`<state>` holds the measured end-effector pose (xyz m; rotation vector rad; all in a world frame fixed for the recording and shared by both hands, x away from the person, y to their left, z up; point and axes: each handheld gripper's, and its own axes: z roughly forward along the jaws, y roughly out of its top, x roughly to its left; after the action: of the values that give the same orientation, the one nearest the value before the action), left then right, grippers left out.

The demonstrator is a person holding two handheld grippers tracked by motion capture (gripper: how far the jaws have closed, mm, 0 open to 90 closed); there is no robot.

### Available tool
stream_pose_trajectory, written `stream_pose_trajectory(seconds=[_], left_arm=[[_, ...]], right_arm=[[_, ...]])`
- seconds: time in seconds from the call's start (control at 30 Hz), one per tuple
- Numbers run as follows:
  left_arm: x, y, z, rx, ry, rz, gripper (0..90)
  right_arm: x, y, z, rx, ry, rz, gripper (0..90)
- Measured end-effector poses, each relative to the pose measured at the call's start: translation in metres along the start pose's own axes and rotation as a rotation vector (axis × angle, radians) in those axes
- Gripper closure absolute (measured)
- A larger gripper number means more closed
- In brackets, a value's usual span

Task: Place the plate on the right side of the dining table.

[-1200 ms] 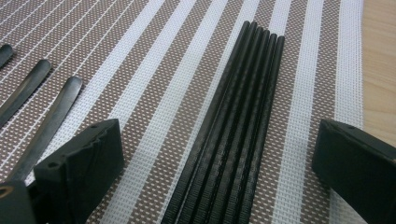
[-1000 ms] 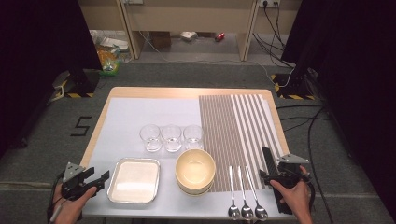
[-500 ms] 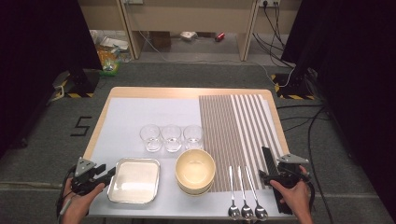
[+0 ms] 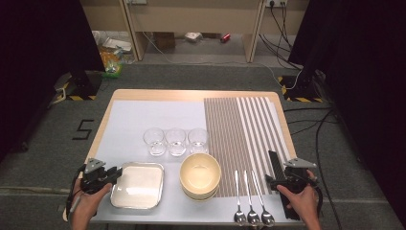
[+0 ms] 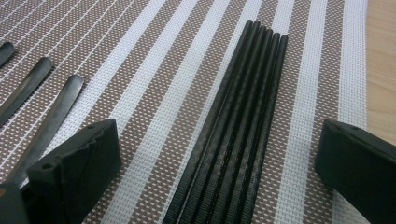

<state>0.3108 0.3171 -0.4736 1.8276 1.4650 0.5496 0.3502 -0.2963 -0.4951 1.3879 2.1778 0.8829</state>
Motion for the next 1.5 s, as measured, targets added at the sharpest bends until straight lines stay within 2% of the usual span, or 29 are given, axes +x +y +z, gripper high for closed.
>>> stream_pose_trajectory(seconds=[0.17,0.23,0.33,0.53,0.57,0.77,0.83,0.87,0.9,0.97,1.0,1.03,1.07,1.2,1.27,1.37,1.5], left_arm=[[-0.001,0.003,0.007,0.026,0.011,0.003,73.0],[-0.001,0.004,0.009,0.036,0.004,0.01,76.0],[-0.003,0.005,0.011,0.037,0.024,0.017,82.2],[-0.004,0.01,0.009,0.021,0.038,0.03,85.2],[-0.003,0.011,0.008,0.032,0.034,0.029,85.7],[0.0,0.017,0.007,0.04,0.01,0.032,87.7],[0.0,0.018,0.007,0.047,0.013,0.032,86.8],[-0.001,0.018,0.009,0.048,0.023,0.036,82.6],[-0.001,0.018,0.011,0.079,0.028,0.052,79.4],[-0.002,0.017,0.016,0.101,0.028,0.06,73.9],[-0.002,0.016,0.019,0.102,0.024,0.059,74.1],[-0.002,0.016,0.019,0.106,0.01,0.053,77.8],[-0.003,0.017,0.018,0.114,0.019,0.059,82.1],[-0.005,0.024,0.017,0.154,0.035,0.068,83.3],[-0.007,0.026,0.016,0.141,0.045,0.071,84.6],[-0.005,0.031,0.01,0.107,0.029,0.056,86.3],[-0.006,0.036,0.004,0.094,0.041,0.078,87.0]], right_arm=[[0.0,0.0,0.0,0.0,0.0,0.0,0.8],[0.0,0.0,0.0,0.001,0.001,0.001,0.8],[0.0,0.0,0.0,0.001,0.001,0.003,0.8],[0.0,0.0,0.0,0.0,0.0,-0.001,0.8],[0.0,0.0,0.0,0.0,0.0,-0.001,0.8],[0.0,0.0,0.0,0.001,0.001,0.0,0.7],[0.0,0.0,0.0,0.001,0.001,0.0,0.8],[0.0,0.0,0.0,0.001,0.001,0.0,0.8],[0.0,0.0,0.0,0.001,0.001,-0.001,0.8],[0.0,0.0,0.0,0.001,0.001,-0.001,0.8],[0.0,0.0,0.0,0.001,0.001,0.0,0.8],[0.0,0.0,0.0,0.001,0.001,0.0,0.8],[0.0,0.0,0.0,0.001,0.001,-0.001,0.8],[0.0,0.0,0.0,0.001,0.001,-0.001,0.8],[0.0,0.0,0.0,0.001,0.001,0.0,0.8],[0.0,0.0,0.0,0.001,0.001,-0.001,0.7],[0.0,0.0,0.0,0.001,0.001,0.0,0.7]])
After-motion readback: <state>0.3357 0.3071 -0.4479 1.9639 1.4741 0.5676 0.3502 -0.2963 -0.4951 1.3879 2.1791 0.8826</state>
